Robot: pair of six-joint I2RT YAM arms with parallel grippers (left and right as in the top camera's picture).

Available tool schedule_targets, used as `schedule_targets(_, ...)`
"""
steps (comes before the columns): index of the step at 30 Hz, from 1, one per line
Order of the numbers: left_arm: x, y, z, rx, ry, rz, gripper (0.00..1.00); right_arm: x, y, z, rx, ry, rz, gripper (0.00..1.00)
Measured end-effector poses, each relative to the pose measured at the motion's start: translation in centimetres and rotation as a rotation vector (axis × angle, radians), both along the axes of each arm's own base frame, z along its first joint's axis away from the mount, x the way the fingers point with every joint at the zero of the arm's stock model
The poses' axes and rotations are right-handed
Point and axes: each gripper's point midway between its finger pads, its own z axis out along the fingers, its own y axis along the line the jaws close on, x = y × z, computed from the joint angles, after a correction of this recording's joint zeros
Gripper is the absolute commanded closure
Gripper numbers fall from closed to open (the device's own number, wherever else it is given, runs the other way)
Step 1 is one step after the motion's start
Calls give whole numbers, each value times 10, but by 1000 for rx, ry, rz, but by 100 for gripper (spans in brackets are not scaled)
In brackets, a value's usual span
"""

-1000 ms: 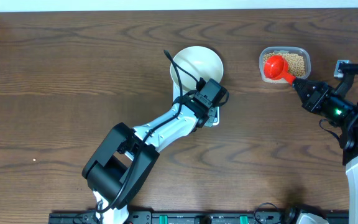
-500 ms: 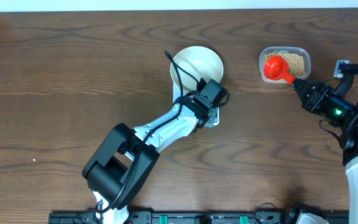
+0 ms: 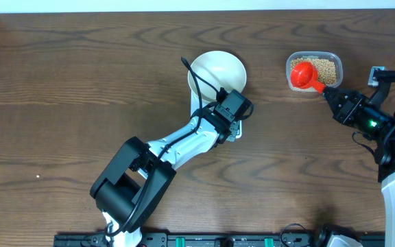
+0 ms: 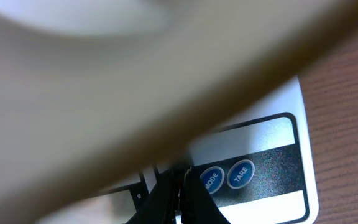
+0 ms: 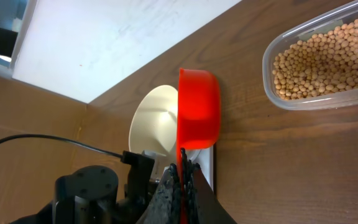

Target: Scoop item into bowl and weigh 50g on scale

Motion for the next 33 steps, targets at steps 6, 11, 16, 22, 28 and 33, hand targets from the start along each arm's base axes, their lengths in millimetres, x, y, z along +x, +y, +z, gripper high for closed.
schedule_targets(6, 1, 0, 0, -6, -6, 4, 93, 0, 0, 0, 0, 1, 0, 99)
schedule_targets(11, 1, -1, 1, -7, -7, 3, 93, 0, 0, -1, -2, 1, 2, 99)
schedule_targets(16, -4, 9, 6, 5, -6, 1, 93, 0, 0, -1, -3, 0, 2, 99)
schedule_targets(22, -14, 24, 71, -52, -78, 11, 92, 0, 0, -1, -4, 0, 3, 99)
schedule_targets(28, -31, 42, 101, -49, -75, 18, 93, 0, 0, -1, -10, -4, 6, 99)
schedule_targets(33, -3, 80, 108, -60, -107, 128, 93, 1, 0, 2, -28, -27, 12, 99)
